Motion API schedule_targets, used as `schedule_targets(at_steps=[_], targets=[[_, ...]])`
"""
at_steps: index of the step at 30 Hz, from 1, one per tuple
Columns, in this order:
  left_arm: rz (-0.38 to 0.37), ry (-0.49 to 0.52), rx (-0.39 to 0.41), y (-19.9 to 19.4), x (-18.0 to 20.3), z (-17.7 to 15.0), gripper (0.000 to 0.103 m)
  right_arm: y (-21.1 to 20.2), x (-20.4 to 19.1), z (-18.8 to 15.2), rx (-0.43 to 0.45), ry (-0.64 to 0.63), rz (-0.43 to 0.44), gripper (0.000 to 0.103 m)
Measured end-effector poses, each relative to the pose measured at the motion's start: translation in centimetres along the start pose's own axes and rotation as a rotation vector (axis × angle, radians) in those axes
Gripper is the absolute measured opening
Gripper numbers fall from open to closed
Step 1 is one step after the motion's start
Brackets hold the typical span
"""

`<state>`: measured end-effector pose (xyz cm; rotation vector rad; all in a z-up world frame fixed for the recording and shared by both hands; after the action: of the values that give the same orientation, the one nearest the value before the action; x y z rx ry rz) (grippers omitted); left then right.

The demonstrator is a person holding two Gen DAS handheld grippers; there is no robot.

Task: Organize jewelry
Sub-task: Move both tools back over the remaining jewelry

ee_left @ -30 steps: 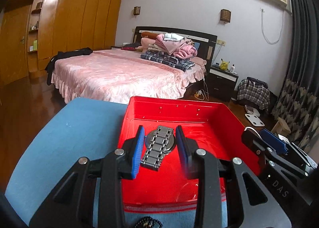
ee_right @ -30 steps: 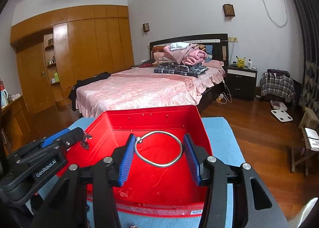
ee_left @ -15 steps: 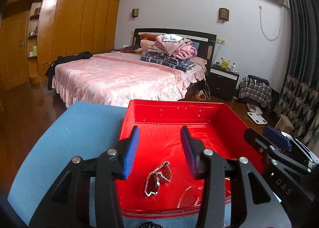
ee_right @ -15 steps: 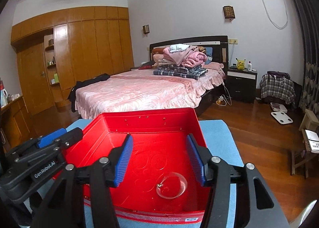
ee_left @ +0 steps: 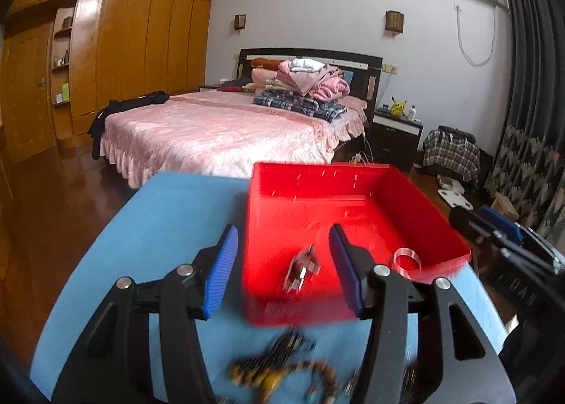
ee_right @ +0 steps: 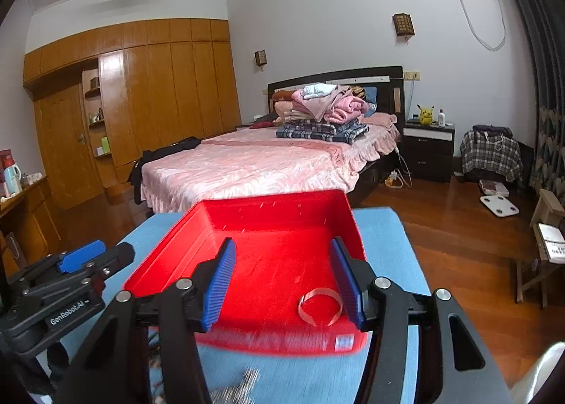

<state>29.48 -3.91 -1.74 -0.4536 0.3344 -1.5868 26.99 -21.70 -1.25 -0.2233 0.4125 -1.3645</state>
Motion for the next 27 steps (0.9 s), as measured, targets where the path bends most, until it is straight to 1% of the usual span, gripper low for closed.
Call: schedule_targets(at_steps=[3,7,11,14,18,24,27], targets=[[0.016,0.02,-0.047,-1.8,-1.2,-2.5,0.054,-1.9,-0.5,-1.8,-0.03,0.017,0.006,0.055],[0.041,0.053,-0.129,-3.6,-2.6,-6.4,0.054,-4.3,-1.5,-5.0,-0.087,0.038,0.019,0.055],[0.049,0.043,-0.213,-4.2,-4.2,-9.8,0.054,-5.6,-2.8,-7.8,-0.158,0.037,0.046,0.055],[0.056,0.02,-0.248,-4.4,-5.1,-11.4,0.054,-5.9,-3.7,-9.6,-0.207,0.021,0.056,0.055],[0.055,0.018,-0.256,-4.4,-5.7,-11.9,0.054,-5.9,-4.1,-11.0,-0.237,0.023,0.061,0.055],[0.053,-0.004,-0.262,-3.8,-6.0,-12.0,0.054,-6.0,-4.0,-11.1,-0.229,0.018,0.057,0.055],[0.068,-0.003,-0.278,-3.3,-6.0,-11.9,0.051,-5.8,-4.1,-11.0,-0.232,0.019,0.062,0.055]])
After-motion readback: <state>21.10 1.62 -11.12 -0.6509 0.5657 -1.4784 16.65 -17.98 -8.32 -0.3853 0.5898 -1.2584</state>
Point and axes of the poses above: each gripper's, at about its wrist camera, not at the fingertips, and y roughly the way its jaws point, x to its right, z to its top, the point moved 3 cm from there along y, roughly the way its jaws point
